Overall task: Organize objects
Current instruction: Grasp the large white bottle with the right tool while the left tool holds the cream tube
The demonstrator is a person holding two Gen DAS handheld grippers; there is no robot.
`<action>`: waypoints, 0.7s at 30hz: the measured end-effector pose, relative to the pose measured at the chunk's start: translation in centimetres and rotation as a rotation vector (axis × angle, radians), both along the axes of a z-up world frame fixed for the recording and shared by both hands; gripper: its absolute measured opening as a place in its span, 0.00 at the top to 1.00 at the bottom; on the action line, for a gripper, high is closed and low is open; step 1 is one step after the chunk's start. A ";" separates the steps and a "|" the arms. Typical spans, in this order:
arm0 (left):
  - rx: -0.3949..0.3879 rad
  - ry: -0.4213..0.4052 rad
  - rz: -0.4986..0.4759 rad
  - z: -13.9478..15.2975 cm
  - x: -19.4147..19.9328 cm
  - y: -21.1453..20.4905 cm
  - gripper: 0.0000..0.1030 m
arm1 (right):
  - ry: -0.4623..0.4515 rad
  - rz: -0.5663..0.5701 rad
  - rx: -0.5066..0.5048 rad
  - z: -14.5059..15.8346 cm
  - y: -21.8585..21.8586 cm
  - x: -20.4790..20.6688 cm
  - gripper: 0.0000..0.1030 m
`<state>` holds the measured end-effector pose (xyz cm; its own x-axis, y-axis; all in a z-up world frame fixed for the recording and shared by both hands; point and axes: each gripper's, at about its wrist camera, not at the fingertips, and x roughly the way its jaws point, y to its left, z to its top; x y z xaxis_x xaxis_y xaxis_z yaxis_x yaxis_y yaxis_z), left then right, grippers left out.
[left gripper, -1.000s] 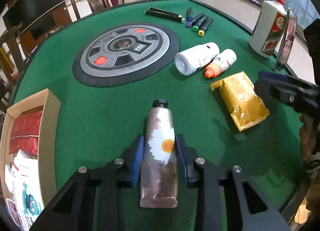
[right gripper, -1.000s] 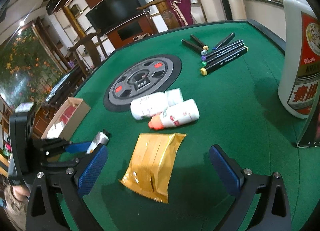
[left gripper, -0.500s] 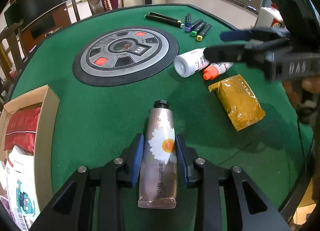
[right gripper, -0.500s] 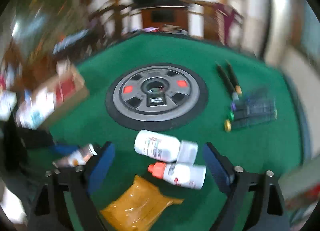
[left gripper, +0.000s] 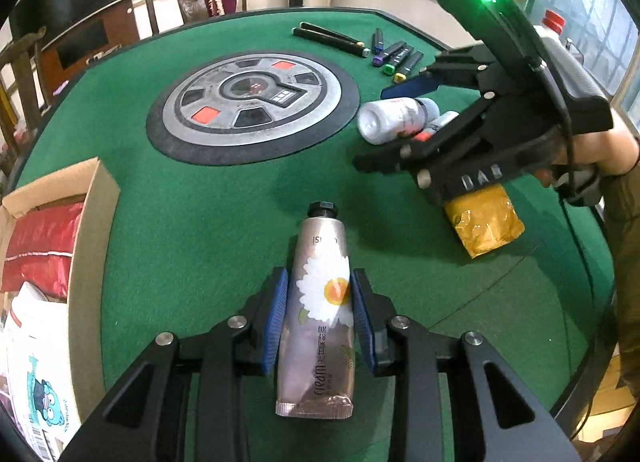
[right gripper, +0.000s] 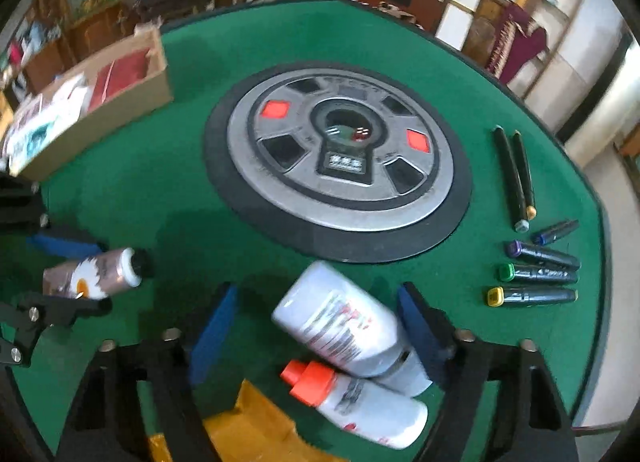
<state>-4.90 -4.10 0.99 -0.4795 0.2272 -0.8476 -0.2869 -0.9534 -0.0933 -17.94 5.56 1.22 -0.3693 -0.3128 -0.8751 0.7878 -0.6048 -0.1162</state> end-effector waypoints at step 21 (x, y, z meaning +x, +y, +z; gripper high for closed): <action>-0.012 0.018 0.093 -0.1 -0.1 -1.1 0.70 | -0.009 -0.127 -0.169 -0.2 2.4 -0.9 0.65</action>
